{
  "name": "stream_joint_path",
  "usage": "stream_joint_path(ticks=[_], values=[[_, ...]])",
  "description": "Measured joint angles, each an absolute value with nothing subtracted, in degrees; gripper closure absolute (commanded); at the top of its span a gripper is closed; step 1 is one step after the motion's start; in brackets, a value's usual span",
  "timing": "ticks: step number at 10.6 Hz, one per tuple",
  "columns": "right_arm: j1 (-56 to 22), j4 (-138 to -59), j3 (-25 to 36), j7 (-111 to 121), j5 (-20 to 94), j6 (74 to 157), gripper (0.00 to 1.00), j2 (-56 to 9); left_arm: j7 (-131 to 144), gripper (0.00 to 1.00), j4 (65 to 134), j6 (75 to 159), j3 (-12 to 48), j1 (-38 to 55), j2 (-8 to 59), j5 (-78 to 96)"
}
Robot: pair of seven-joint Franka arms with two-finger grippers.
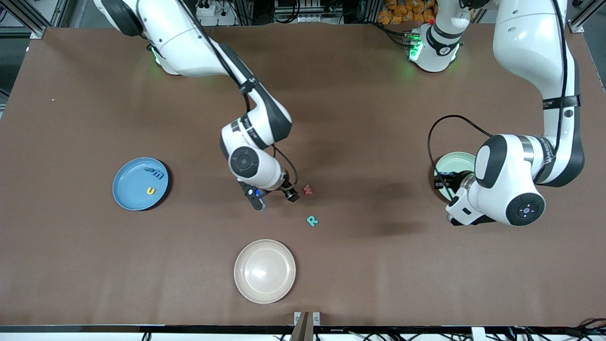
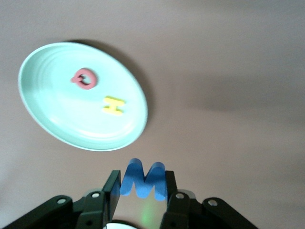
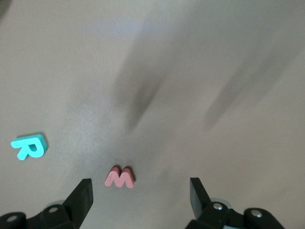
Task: Sort upper and lower case letters into plates
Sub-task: 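Carry the M to the green plate while the right gripper reaches pink m, then release the M on the green plate while the right gripper grasps pink m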
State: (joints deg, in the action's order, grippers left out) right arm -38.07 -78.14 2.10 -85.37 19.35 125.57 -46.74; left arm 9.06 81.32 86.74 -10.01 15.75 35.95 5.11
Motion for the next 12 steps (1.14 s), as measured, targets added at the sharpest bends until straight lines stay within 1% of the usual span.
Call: stream_joint_path(ticks=[3, 6, 7, 8, 9, 10, 11, 12], values=[[-39.8, -74.6, 2.1, -92.7, 19.3, 127.6, 0.10, -50.5, 3.8, 1.00, 88.2, 93.4, -10.0, 12.8, 34.9, 4.1], [-40.7, -72.3, 2.2, -94.6, 19.3, 128.0, 0.13, -53.6, -0.2, 1.00, 96.2, 101.4, -9.9, 10.2, 32.2, 4.1], [-40.8, -71.8, 2.2, -94.7, 19.3, 128.0, 0.13, -54.2, -0.5, 0.87, 97.9, 102.9, -9.9, 10.0, 31.8, 4.1], [-41.0, -71.5, 2.2, -94.9, 19.3, 128.0, 0.13, -54.5, -0.6, 0.90, 99.0, 103.8, -9.9, 9.8, 31.7, 4.1], [-41.1, -71.4, 2.2, -95.1, 19.3, 128.0, 0.13, -54.6, -0.7, 0.84, 99.7, 104.3, -9.9, 9.8, 31.6, 4.1], [-41.2, -71.4, 2.2, -95.2, 19.3, 128.0, 0.15, -54.6, -1.3, 0.52, 100.4, 105.0, -9.9, 9.8, 31.6, 4.1], [-41.2, -71.3, 2.2, -95.2, 19.3, 128.0, 0.15, -54.6, -2.1, 0.01, 101.4, 106.1, -9.9, 9.7, 31.6, 4.1], [-41.2, -71.3, 2.3, -95.3, 19.3, 128.2, 0.15, -54.6, -2.4, 0.00, 101.9, 106.6, -9.9, 9.6, 31.6, 4.1]])
